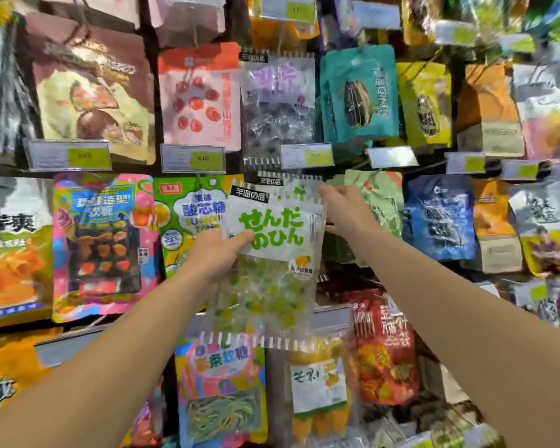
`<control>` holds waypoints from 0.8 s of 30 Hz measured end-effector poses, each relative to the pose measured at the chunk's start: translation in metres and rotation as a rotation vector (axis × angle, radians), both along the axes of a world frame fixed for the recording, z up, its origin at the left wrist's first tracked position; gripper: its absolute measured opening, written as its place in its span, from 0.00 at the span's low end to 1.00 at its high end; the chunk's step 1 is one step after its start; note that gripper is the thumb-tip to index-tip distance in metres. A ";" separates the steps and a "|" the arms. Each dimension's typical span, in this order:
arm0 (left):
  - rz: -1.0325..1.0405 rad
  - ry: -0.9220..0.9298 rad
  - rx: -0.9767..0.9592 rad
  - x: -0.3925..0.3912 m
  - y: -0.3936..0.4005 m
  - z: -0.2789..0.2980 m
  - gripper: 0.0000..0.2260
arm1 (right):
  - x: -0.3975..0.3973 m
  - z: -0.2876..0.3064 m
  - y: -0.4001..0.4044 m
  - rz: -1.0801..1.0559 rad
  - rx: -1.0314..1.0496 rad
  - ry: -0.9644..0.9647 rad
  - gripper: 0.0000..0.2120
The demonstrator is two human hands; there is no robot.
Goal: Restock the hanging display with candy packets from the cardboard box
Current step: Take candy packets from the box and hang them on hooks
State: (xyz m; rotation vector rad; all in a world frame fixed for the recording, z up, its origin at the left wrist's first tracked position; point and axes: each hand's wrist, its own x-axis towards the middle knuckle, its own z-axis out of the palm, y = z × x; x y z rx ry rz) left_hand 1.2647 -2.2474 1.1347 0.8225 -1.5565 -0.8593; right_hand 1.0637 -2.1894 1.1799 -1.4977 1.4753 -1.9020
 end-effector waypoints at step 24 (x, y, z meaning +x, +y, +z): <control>0.163 0.205 -0.017 -0.080 -0.015 0.046 0.07 | -0.043 0.096 -0.044 0.206 -0.300 0.135 0.18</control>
